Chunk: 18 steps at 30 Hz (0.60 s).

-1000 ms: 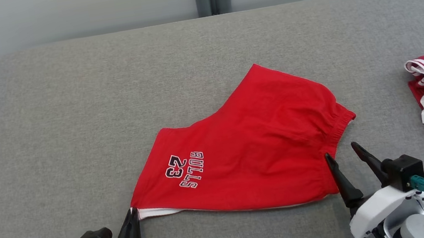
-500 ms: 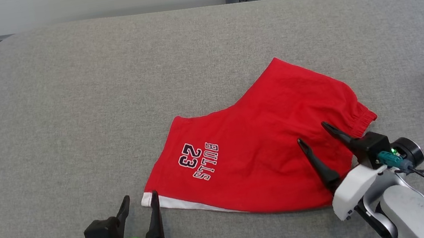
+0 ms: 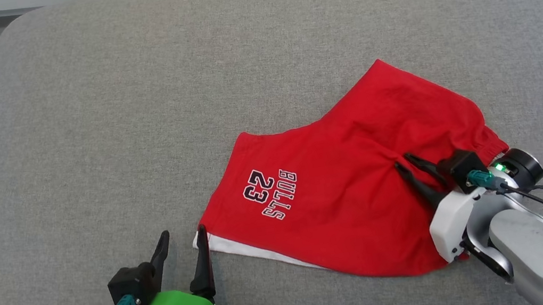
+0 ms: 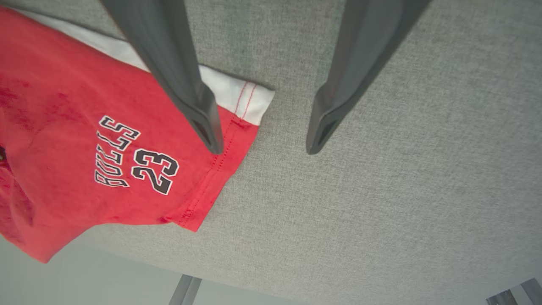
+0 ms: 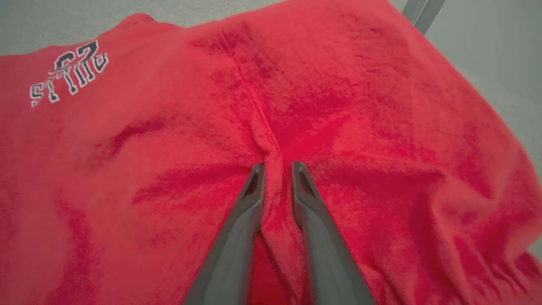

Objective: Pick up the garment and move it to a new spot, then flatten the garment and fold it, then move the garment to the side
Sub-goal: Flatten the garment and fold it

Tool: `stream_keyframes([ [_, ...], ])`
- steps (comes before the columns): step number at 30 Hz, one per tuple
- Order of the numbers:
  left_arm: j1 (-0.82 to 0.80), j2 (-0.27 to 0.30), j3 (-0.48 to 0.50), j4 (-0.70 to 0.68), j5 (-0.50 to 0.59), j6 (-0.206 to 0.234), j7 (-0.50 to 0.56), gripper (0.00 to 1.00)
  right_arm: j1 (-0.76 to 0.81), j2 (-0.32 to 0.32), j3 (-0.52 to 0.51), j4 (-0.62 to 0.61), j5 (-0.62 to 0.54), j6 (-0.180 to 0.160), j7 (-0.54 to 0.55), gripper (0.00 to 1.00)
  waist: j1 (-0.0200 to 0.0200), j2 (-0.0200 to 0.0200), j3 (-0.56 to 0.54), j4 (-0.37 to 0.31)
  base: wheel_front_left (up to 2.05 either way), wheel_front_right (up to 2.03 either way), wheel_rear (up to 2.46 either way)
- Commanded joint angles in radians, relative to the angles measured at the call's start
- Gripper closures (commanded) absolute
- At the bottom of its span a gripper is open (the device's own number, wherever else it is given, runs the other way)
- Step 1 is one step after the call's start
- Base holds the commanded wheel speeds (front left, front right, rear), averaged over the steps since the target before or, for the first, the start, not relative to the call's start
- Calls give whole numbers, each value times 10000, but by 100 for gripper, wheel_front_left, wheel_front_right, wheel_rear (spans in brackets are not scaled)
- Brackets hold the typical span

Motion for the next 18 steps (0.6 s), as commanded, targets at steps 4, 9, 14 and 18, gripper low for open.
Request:
stream_keyframes([
  [4,-43,32,-90,-160,-71,63,-23,0,-517,-262,-9,234,146,-13,-99,100,0,0,169,109,0,0,0],
  [9,-246,34,-359,-295,-188,63,-23,0,-1168,-420,-226,472,58,-13,-90,100,0,0,436,296,0,0,0],
  [14,-463,35,-783,-332,-329,72,-23,0,-1876,-686,-275,1057,-268,-13,136,100,0,0,705,646,0,0,0],
  [18,-619,34,-1027,-338,-431,128,-23,0,-2405,-836,-203,1746,-503,-13,224,100,0,0,830,931,0,0,0],
])
